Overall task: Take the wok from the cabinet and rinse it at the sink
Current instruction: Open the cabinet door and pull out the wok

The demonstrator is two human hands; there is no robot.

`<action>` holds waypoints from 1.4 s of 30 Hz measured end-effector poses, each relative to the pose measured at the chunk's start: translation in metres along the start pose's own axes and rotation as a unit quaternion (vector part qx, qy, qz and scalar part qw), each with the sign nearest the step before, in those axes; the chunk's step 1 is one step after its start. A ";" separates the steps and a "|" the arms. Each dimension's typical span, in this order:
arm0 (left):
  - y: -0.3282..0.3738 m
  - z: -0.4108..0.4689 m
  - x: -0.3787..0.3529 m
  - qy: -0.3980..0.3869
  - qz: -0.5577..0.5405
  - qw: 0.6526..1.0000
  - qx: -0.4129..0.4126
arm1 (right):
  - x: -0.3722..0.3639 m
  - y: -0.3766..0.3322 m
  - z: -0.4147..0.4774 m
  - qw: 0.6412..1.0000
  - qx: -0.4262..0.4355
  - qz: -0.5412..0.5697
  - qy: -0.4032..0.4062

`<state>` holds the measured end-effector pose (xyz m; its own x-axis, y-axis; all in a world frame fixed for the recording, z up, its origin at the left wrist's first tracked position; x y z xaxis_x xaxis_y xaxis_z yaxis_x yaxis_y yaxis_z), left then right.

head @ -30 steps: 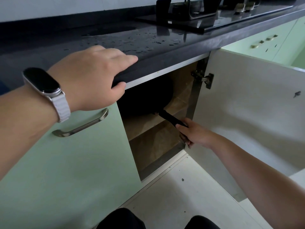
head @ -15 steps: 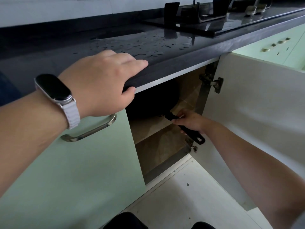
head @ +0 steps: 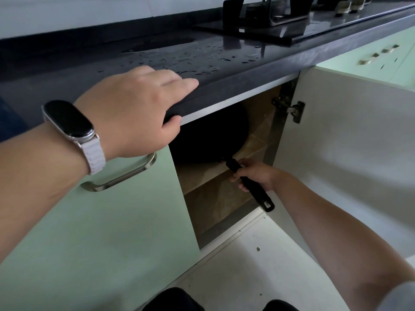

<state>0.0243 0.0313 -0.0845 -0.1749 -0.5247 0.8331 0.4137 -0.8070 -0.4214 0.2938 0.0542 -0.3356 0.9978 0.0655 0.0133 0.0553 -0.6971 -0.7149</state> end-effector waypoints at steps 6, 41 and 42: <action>0.001 0.000 0.000 0.009 0.011 1.000 -0.007 | -0.006 0.027 0.002 1.000 0.014 0.019 0.019; 0.001 0.001 0.000 -0.001 0.011 1.000 -0.003 | -0.034 0.026 0.000 0.974 -0.067 0.198 -0.085; 0.001 0.001 0.000 -0.002 0.010 1.000 -0.002 | -0.035 0.029 0.001 0.977 -0.066 0.188 -0.073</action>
<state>0.0252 0.0303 -0.0845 -0.1631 -0.5403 0.8255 0.4137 -0.7971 -0.4399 0.2602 0.0326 -0.3573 0.9330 -0.1188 -0.3398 -0.3004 -0.7770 -0.5532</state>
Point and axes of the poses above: each hand's wrist, its own z-axis towards the middle knuckle, its own x-axis out of the back of the hand, y = z × x, the point moved 2 cm from there along z, towards the middle knuckle, and after that the axes turned 14 degrees about -x, right-handed, at the moved point
